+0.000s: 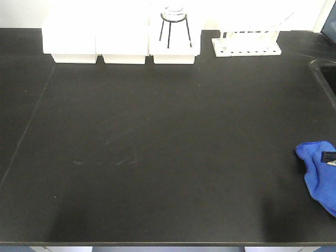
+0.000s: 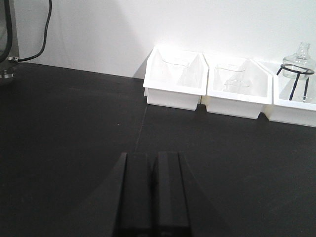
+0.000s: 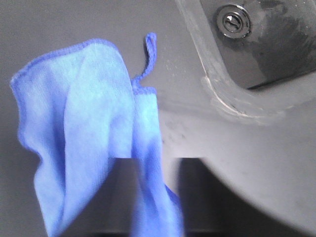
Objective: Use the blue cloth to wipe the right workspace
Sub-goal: 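Grasp the blue cloth with the right gripper and lift it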
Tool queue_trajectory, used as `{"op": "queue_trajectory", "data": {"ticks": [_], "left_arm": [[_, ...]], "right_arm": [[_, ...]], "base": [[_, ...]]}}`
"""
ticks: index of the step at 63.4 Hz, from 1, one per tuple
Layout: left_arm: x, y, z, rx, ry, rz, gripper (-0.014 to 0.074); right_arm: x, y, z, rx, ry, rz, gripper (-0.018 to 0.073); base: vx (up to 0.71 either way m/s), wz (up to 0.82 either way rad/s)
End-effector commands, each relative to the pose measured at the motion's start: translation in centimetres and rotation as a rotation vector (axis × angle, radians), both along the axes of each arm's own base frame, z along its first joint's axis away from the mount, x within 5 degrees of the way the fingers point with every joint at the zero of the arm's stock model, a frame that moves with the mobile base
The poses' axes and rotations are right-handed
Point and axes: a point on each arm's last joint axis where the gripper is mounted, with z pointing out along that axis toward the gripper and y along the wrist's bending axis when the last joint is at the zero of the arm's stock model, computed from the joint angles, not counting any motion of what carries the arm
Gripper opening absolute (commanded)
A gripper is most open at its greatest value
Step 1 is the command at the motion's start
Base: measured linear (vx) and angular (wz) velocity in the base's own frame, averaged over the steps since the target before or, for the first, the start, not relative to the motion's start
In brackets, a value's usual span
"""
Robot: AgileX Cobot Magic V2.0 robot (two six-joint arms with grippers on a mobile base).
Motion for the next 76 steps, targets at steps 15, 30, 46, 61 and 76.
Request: {"op": "queue_trajectory", "data": {"ticks": [15, 30, 46, 61, 76], "left_arm": [[0.0, -0.1, -0.2, -0.009, -0.07, -0.008, -0.0006], [0.0, -0.1, -0.2, -0.009, -0.07, -0.008, -0.0006], [0.0, -0.1, -0.2, -0.009, -0.07, -0.008, -0.0006], [0.0, -0.1, -0.2, -0.009, -0.07, -0.008, -0.0006], [0.0, -0.1, -0.2, -0.009, -0.07, -0.008, -0.0006]], "right_arm": [[2.4, 0.0, -1.6, 0.024, 0.002, 0.039, 0.0505], [3.6, 0.2, -4.4, 0.062, 0.066, 0.076, 0.0466], [3.5, 0.0, -4.6, 0.028, 0.105, 0.098, 0.0167], [3.2, 0.3, -1.7, 0.004, -0.036, 0.156, -0.0011], [0.5, 0.9, 4.6, -0.015, -0.328, 0.143, -0.0004]], "base": [[0.0, 0.0], [0.0, 0.0], [0.0, 0.0], [0.0, 0.0], [0.0, 0.0]]}}
